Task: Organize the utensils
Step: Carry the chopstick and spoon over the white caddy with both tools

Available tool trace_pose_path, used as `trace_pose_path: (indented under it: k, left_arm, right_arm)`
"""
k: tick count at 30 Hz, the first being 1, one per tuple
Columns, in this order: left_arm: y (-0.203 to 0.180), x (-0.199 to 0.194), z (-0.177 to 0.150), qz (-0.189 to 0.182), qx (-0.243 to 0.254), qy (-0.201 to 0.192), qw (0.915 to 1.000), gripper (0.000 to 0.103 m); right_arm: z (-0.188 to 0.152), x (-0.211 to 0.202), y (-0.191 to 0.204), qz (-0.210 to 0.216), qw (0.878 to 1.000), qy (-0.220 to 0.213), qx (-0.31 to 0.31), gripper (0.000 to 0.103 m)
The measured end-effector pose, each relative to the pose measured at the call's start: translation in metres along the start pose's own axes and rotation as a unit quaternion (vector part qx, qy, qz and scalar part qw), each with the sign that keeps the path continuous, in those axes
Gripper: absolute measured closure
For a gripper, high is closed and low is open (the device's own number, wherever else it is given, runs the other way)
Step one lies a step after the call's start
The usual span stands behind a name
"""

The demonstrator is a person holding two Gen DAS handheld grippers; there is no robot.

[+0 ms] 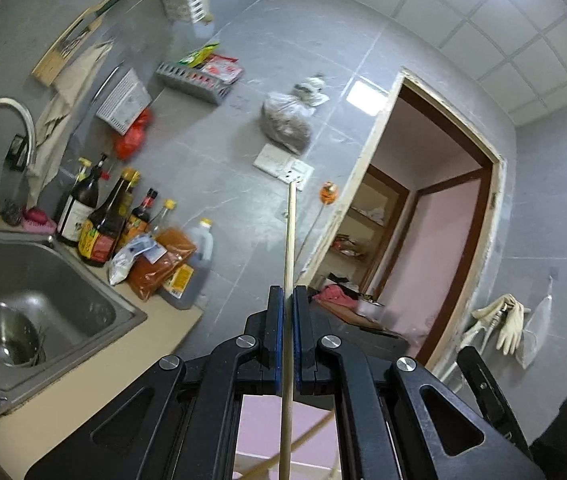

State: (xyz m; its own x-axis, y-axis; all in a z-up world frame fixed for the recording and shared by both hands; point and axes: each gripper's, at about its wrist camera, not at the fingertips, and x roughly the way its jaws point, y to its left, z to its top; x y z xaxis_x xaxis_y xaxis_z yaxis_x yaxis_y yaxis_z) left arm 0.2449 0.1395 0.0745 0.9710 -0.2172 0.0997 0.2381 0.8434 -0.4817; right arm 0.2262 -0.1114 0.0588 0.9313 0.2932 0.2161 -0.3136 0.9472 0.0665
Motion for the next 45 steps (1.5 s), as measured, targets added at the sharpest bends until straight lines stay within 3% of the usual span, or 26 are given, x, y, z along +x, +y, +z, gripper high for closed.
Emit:
trace_pose_path:
  k: [9, 29, 45]
  left_arm:
    - [0.010, 0.007, -0.031, 0.039, 0.001, -0.006, 0.9992, 0.101]
    - [-0.009, 0.005, -0.077, 0.041, 0.084, 0.038, 0.9949, 0.101]
    - [-0.004, -0.003, -0.083, 0.033, 0.081, 0.065, 0.9940, 0.100]
  right_arm:
    - [-0.029, 0.008, 0.007, -0.009, 1.000, 0.008, -0.027, 0.072]
    - [-0.059, 0.005, 0.021, 0.008, 0.997, 0.040, -0.064, 0.071]
    - [-0.060, 0.002, 0.022, 0.009, 0.997, 0.037, -0.061, 0.070]
